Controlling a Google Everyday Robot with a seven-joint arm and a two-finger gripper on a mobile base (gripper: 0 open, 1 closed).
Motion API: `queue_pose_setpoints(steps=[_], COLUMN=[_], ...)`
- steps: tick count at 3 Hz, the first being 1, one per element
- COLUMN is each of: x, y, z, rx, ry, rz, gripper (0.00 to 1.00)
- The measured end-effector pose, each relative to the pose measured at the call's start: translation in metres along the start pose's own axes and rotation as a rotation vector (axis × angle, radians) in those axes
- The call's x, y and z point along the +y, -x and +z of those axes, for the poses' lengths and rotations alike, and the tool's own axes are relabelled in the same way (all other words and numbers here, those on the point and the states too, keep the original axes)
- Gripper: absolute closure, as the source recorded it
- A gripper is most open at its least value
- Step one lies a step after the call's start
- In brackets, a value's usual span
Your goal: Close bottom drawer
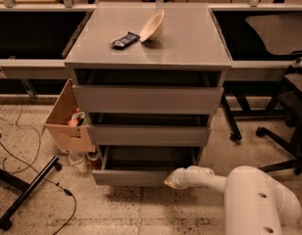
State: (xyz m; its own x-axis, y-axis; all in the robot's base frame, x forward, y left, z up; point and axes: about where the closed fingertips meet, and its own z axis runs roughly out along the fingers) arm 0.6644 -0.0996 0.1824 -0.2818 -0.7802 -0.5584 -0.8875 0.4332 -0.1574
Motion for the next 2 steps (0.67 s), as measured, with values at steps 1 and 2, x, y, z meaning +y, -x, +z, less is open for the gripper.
queue_pose_setpoints(steps=[1,2], x=[-0.0182,-0.0226], y=[0.0172,0.0217], z=[0.0048,0.0051], rx=[-0.009,-0.014], ry=[-0.025,-0.032], rz=[-0.008,-0.01], gripper=[0.28,0.05])
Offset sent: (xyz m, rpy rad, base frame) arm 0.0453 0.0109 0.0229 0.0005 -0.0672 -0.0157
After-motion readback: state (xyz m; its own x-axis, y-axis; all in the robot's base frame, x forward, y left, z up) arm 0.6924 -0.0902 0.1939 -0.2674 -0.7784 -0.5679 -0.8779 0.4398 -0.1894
